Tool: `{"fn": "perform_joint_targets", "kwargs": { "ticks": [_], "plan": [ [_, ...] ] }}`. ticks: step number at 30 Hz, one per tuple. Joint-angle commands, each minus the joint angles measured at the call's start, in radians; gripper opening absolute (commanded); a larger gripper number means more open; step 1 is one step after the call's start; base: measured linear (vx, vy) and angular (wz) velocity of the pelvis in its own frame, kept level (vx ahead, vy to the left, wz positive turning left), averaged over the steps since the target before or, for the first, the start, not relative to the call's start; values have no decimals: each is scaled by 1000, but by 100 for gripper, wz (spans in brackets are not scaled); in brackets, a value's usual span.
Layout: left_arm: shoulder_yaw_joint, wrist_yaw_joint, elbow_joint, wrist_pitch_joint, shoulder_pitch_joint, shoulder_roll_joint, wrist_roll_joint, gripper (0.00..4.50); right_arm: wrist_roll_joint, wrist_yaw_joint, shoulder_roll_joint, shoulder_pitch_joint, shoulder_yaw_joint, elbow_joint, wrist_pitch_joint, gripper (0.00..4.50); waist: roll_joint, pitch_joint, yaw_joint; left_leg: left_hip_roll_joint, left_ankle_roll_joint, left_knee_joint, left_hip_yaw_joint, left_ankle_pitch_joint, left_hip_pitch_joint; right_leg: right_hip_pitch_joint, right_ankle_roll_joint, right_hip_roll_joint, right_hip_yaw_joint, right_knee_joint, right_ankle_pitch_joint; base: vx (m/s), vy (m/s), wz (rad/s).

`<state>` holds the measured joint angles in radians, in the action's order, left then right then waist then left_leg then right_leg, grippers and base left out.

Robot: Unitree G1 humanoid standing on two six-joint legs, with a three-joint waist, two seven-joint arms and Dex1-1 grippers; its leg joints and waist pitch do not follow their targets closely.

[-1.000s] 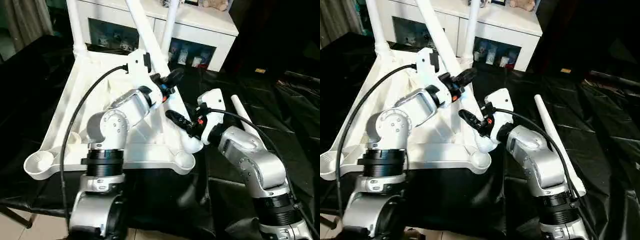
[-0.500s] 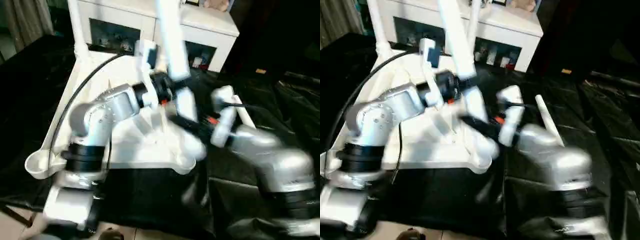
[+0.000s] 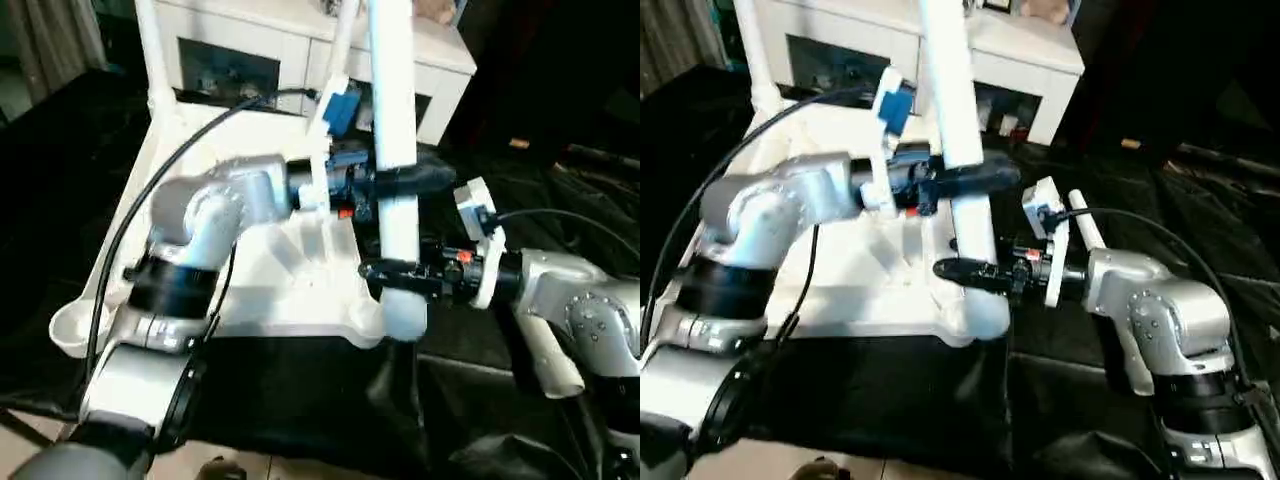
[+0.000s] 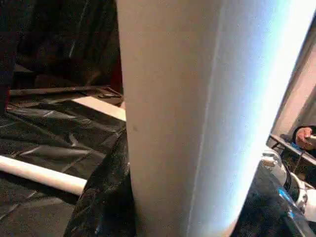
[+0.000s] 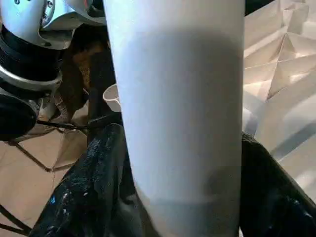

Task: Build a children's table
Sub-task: Pick table leg

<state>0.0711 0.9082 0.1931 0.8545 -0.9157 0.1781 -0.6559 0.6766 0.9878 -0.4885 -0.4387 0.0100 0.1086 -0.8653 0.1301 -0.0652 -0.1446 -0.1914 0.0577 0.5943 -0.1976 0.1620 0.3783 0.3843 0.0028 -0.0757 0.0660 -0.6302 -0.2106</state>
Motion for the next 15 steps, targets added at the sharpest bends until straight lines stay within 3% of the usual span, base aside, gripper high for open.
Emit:
{"fn": "perform_joint_targets", "kwargs": {
  "ticks": [1, 4, 7, 12, 15],
  "plan": [
    [6, 9, 9, -17, -22, -3, 11, 180, 12, 8, -9, -7, -6, 10, 0, 323, -3, 72, -2, -44, 34, -61, 21, 98, -23, -45, -175, -77, -48, 66, -74, 0, 0, 0],
    [8, -5, 61, -61, -40, 3, 45, 180, 44, 0, -8, -15, -26, 7, -15, 336, -5, 73, -4, -45, 31, -61, 21, 100, -25, -45, -182, -78, -48, 65, -63, 0, 0, 0],
    [5, 13, 67, -60, -44, 7, 43, 180, 23, -2, -14, -13, -23, 10, 6, 365, -4, 73, -4, -46, 32, -61, 22, 99, -25, -45, -189, -78, -47, 64, -61, 0, 0, 0],
    [25, 122, 54, -51, -39, 41, 17, 180, 18, 30, -40, -7, -26, 7, 16, 373, -5, 73, -3, -45, 34, -61, 22, 107, -25, -46, -185, -78, -48, 65, -75, 0, 0, 0],
    [26, 224, 60, -41, -45, 66, -23, 180, 64, 84, -78, -7, -37, 16, -10, 373, -3, 72, -3, -45, 28, -61, 19, 102, -26, -46, -191, -77, -48, 63, -69, 0, 0, 0]
  ]
}}
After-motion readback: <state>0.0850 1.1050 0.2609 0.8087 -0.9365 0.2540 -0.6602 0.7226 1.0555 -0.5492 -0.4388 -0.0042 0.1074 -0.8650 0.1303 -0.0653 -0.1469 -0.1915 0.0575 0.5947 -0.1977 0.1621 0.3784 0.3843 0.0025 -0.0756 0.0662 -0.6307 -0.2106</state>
